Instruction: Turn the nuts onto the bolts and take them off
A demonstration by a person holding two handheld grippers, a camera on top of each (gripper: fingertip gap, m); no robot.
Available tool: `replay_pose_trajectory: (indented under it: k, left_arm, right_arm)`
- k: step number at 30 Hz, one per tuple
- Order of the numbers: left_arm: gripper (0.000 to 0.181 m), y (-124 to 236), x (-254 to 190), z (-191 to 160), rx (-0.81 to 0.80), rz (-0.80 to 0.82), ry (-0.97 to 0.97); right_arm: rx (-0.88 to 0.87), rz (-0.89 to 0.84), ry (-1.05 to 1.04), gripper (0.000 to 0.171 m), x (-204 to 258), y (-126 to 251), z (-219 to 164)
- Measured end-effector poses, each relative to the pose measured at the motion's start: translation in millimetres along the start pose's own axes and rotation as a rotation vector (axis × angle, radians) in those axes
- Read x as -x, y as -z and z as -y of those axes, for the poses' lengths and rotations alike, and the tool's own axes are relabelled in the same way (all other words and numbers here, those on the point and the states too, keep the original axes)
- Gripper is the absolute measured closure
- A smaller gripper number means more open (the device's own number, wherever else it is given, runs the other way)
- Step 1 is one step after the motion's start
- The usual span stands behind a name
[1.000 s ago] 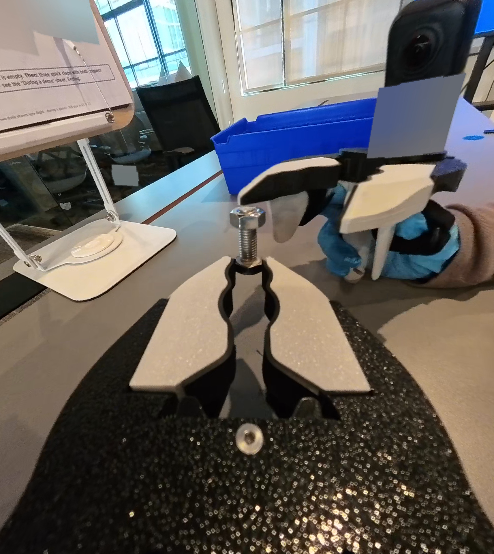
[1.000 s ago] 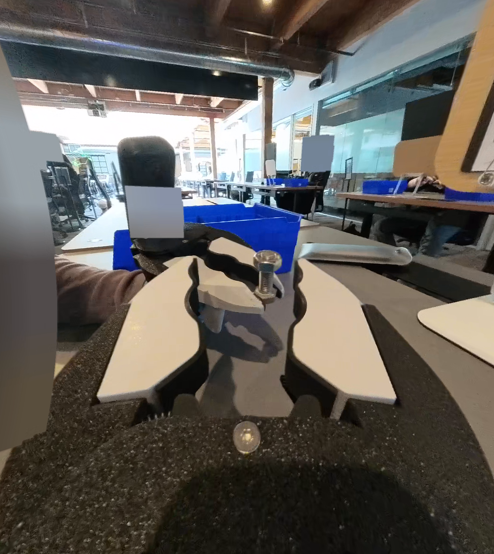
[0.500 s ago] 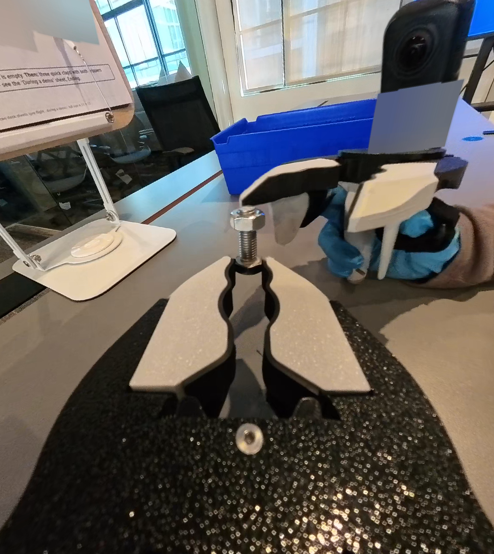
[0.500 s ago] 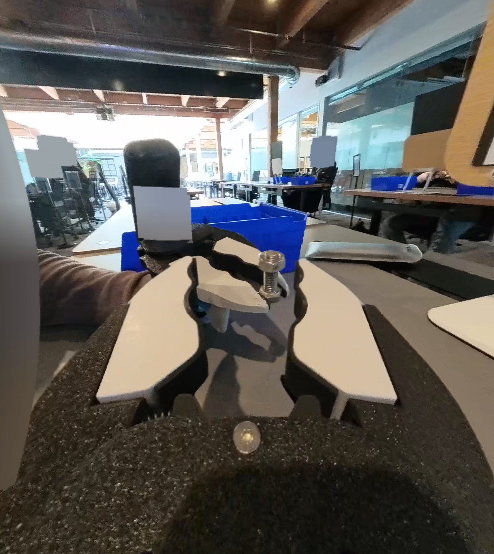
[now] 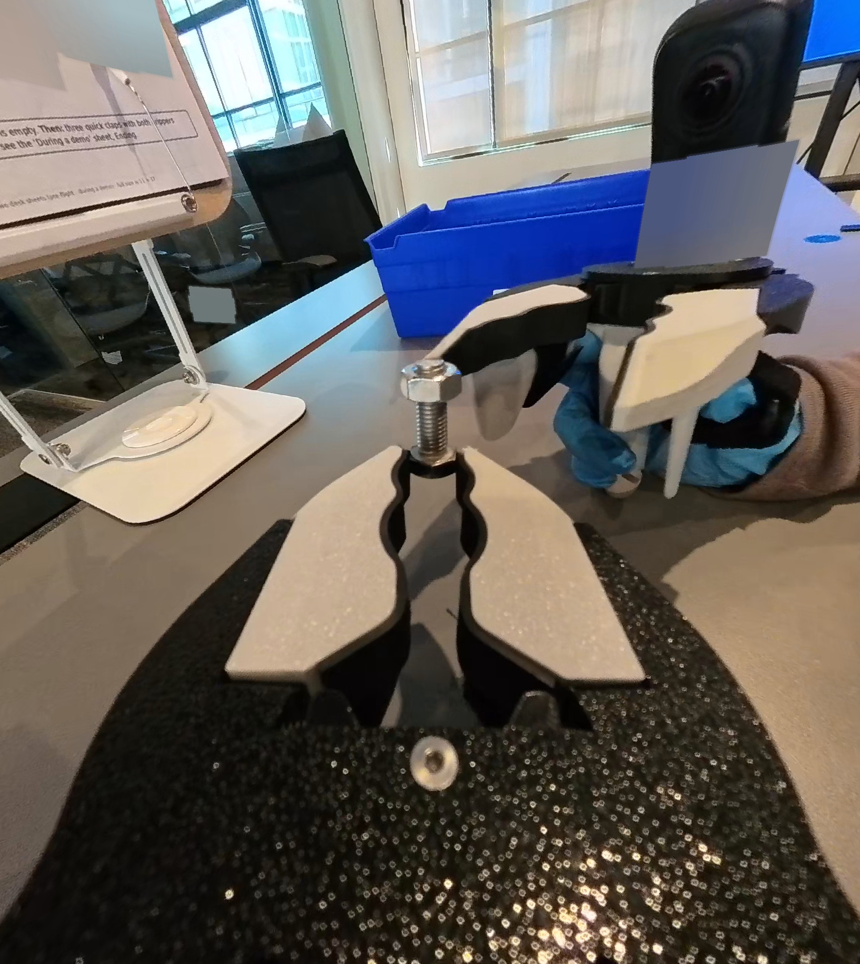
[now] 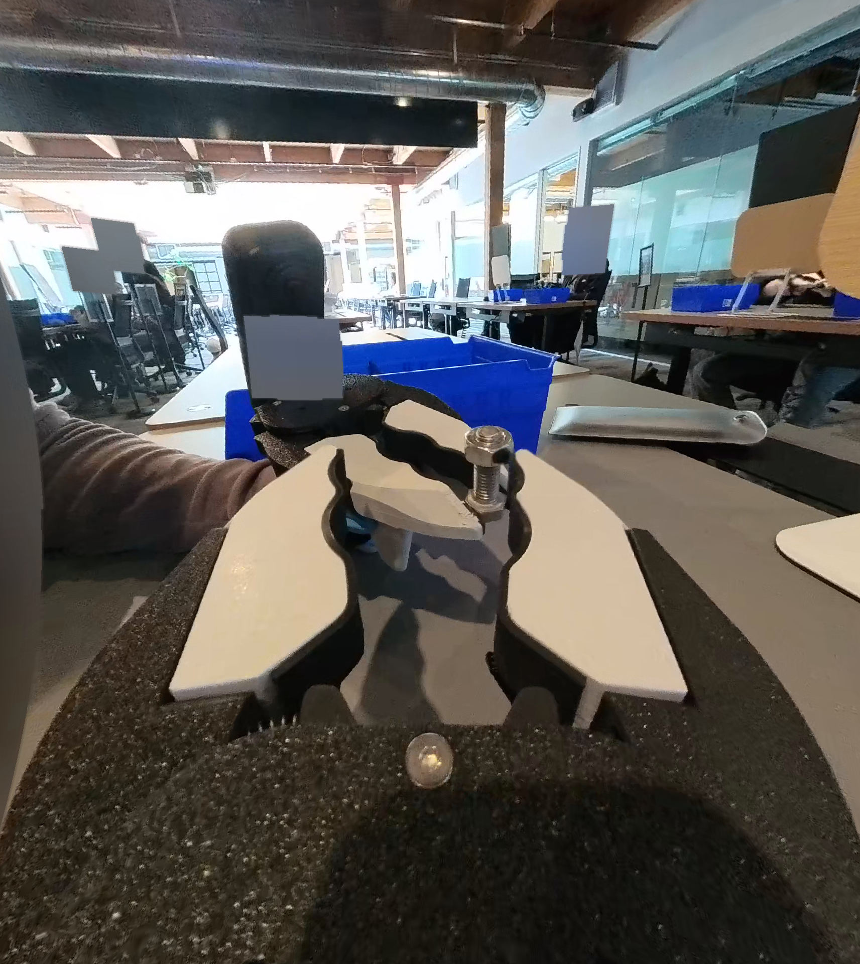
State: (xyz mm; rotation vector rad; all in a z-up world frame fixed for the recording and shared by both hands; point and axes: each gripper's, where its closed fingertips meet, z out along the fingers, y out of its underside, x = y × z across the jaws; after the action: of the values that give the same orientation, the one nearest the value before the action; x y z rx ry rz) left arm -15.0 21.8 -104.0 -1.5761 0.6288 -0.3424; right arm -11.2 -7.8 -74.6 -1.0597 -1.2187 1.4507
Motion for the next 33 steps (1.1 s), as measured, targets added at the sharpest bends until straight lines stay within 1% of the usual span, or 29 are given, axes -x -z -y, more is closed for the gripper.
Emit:
replay_pose_trajectory:
  k: [2,3,4,5,9,13,15,16,17,18,21,23,27,30,31,33]
  left_arm:
    - [0.165,0,0,0,-0.003,0.0,0.001]
    - [0.165,0,0,1,-0.007,0.002,0.003]
    - [0.165,0,1,1,-0.006,0.0,0.007]
    - [0.165,0,1,0,-0.004,0.0,0.009]
    - [0.165,0,0,0,0.0,-0.002,0.001]
    - [0.165,0,0,0,-0.001,-0.002,0.002]
    - [0.165,0,0,0,-0.002,-0.001,0.004]
    - [0.165,0,0,0,-0.003,0.0,0.005]
    - [0.165,0,1,0,-0.004,0.0,0.008]
    - [0.165,0,1,0,-0.005,-0.001,0.011]
    - [0.165,0,0,0,-0.003,-0.001,0.008]
    - [0.165,0,0,0,-0.002,-0.002,0.006]
    - [0.165,0,0,0,-0.001,-0.003,0.006]
    - [0.165,0,0,0,-0.001,-0.002,0.006]
    - [0.165,0,1,0,-0.003,0.0,0.007]
    - [0.165,0,1,1,-0.007,-0.002,0.016]
  right_arm:
    - [0.001,0.005,-0.004,0.113,1,0,0]
    - [0.002,0.024,-0.026,0.12,4,3,1]
    - [0.002,0.086,-0.045,0.141,12,6,3]
    - [0.001,0.12,-0.076,0.145,16,7,5]
    - [-0.019,0.064,-0.073,0.132,7,7,6]
    - [-0.035,-0.043,0.025,0.113,-6,4,6]
    - [-0.027,-0.029,0.046,0.111,-2,2,4]
    - [-0.01,0.01,0.022,0.119,4,1,3]
    - [0.004,0.081,-0.015,0.14,14,4,3]
    - [0.026,0.132,-0.047,0.152,21,6,2]
    - [0.0,0.098,-0.044,0.144,15,6,5]
    - [-0.028,0.053,-0.019,0.132,8,6,7]
    - [-0.041,-0.041,0.046,0.113,-4,3,7]
    - [-0.014,-0.032,0.049,0.113,-3,1,3]
    - [-0.002,0.005,0.019,0.12,3,1,1]
    - [0.024,0.135,-0.06,0.153,20,5,1]
